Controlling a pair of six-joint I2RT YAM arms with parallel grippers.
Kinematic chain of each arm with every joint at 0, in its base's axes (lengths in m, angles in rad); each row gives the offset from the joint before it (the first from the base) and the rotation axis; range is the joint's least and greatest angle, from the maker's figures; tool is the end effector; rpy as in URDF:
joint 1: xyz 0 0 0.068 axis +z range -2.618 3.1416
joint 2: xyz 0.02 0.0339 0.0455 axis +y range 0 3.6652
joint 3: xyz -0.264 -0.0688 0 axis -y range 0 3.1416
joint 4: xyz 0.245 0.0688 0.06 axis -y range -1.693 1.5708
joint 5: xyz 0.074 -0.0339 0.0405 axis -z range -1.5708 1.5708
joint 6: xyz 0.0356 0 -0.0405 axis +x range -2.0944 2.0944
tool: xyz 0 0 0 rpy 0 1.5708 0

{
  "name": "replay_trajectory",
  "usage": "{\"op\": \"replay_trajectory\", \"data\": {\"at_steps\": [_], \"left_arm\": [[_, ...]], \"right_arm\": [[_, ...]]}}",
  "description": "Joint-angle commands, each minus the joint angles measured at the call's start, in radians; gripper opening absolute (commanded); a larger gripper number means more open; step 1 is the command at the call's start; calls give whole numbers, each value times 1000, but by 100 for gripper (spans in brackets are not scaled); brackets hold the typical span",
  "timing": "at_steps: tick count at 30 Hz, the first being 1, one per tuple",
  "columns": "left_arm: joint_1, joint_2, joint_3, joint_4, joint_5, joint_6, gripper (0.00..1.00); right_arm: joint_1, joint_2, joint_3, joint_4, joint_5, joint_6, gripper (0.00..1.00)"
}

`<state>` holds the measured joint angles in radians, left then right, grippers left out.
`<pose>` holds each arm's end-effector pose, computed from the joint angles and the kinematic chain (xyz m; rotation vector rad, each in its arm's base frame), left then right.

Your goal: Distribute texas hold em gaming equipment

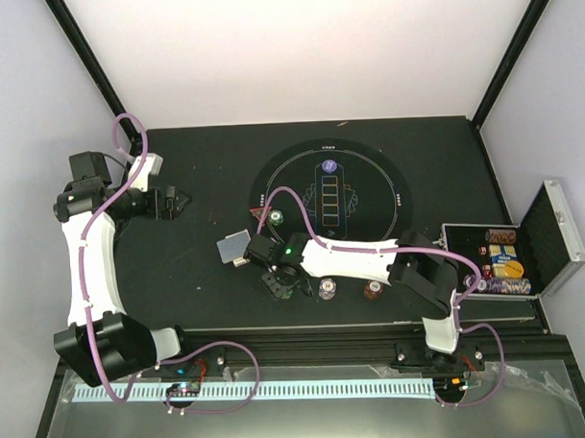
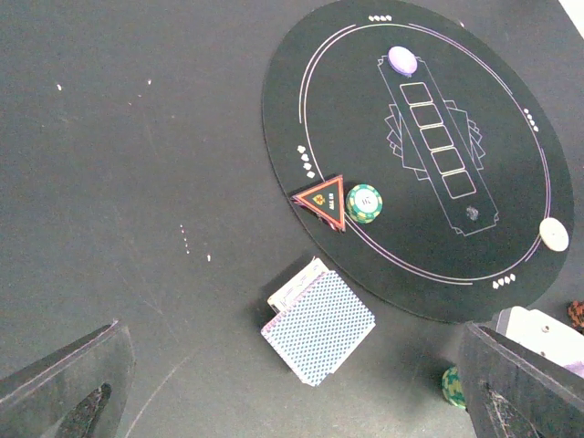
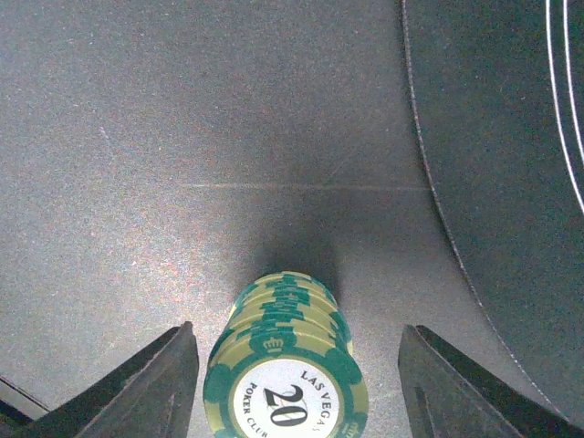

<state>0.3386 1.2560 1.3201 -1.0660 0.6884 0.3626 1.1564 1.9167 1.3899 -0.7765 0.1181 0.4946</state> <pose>0.2278 0.0563 0.3546 0.2721 2.3268 -0.5504 0.1570 0.3465 0.1851 -0.9106 2.7210 0.1687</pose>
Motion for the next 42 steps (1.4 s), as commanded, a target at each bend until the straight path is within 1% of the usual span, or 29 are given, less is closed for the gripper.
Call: {"op": "replay_trajectory", "data": {"at_steps": [1,8,13,15,20,23,29,35,38,42], "left_arm": [[5,-17,41,-9,9,3,99],[5,-15,42,-10,4,2,99],[7,-13,44,-12,2,2,99],[7,-15,45,-11,2,2,99],[7,-15,46,-10,1,2,99],[7,-16,48,-12,-1,2,99],[8,-17,48,-12,-6,4,99],[10,-17,53,-14,-5,5,99],[11,-17,55,-15,-7,6,99],[11,-19,57,-15,-6,6,99]], "right_arm": [[6,16,-2,19,-7,-4,61],[6,28,0,15,-3,-9,57],[6,32,-7,19,-3,-9,57],[6,29,-8,19,0,-9,56],[6,24,-6,21,3,-8,46],[5,27,-10,22,4,-8,38],[5,25,-22,25,1,-4,27],[6,11,2,5,-3,-4,9],[3,-16,20,-15,6,-5,4],[-19,-65,48,-46,12,-6,2]]}}
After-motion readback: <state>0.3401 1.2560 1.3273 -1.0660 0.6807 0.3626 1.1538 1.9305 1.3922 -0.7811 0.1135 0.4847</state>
